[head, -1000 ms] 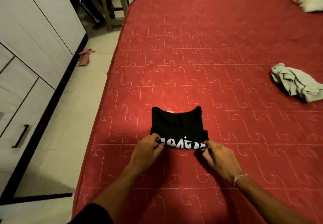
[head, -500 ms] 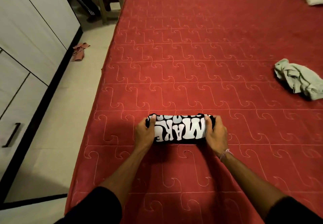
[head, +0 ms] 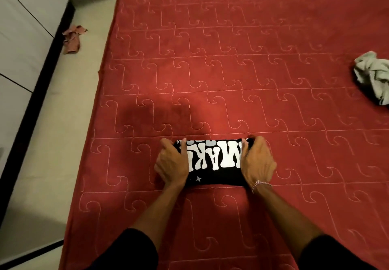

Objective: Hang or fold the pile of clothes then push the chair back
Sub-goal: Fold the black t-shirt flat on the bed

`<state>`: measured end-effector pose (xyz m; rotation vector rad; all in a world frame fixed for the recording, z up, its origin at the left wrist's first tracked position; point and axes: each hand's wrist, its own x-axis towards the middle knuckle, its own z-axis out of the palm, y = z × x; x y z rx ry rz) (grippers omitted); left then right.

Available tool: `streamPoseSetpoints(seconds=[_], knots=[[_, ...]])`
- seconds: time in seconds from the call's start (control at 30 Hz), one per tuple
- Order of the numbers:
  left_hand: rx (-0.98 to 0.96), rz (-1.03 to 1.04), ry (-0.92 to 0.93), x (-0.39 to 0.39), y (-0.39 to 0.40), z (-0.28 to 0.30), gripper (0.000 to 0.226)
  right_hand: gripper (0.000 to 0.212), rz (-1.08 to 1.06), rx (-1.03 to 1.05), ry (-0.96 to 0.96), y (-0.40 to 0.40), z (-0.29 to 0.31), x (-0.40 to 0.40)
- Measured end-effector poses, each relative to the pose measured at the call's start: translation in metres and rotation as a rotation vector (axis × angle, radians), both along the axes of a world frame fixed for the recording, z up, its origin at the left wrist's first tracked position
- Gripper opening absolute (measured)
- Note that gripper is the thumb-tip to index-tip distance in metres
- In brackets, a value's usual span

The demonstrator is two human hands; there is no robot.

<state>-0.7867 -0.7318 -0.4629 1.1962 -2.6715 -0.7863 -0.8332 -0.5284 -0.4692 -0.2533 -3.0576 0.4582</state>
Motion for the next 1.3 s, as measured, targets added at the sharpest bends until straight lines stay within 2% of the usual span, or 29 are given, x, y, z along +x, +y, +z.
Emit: streamPoseSetpoints(seconds=[0.07, 0.13, 0.2, 0.23, 0.27, 0.33, 0.5, 0.6, 0.8, 0.93, 1.03, 1.17, 1.3], knots=[[-0.222, -0.088, 0.025, -0.004, -0.001, -0.001, 0.041, 0.037, 0.079, 0.084, 0.106, -0.002, 0.004, -0.003], [-0.440, -0.320, 0.145, -0.007, 0.003, -0.001, 0.039, 0.037, 0.285, 0.057, 0.188, -0.007, 0.010, -0.004], [-0.426, -0.694, 0.250, -0.007, 0.013, 0.000, 0.042, 0.040, 0.526, -0.001, 0.155, -0.017, 0.014, 0.002], [-0.376, -0.851, 0.216, -0.004, 0.016, 0.000, 0.045, 0.044, 0.599, 0.003, 0.083, -0.020, 0.014, 0.008], [-0.328, -0.952, 0.132, 0.000, 0.017, -0.003, 0.049, 0.048, 0.636, 0.029, 0.007, -0.022, 0.012, 0.012], [-0.286, -0.990, -0.031, 0.012, 0.011, -0.011, 0.054, 0.055, 0.640, 0.084, -0.112, -0.017, 0.005, 0.018], [-0.214, -0.793, -0.106, 0.026, 0.009, -0.023, 0.074, 0.072, 0.481, 0.119, -0.204, 0.013, -0.007, 0.014], [-0.179, -0.709, -0.092, 0.026, 0.011, -0.027, 0.085, 0.075, 0.483, 0.108, -0.185, 0.019, -0.011, 0.014], [-0.087, -0.603, -0.066, 0.025, 0.013, -0.018, 0.080, 0.070, 0.517, 0.081, -0.185, 0.020, -0.010, 0.012], [0.007, -0.274, -0.099, 0.022, 0.016, 0.001, 0.081, 0.064, 0.515, 0.176, -0.145, 0.010, 0.005, 0.017], [-0.011, -0.100, -0.212, 0.016, 0.012, 0.020, 0.082, 0.061, 0.543, 0.117, -0.064, -0.011, 0.023, 0.034], [0.336, 0.164, -0.169, -0.005, -0.010, 0.026, 0.044, 0.059, 0.590, -0.084, -0.057, -0.049, 0.038, 0.062], [0.698, 0.288, -0.092, -0.008, -0.032, 0.035, 0.036, 0.064, 0.594, -0.228, -0.068, -0.076, 0.044, 0.068]])
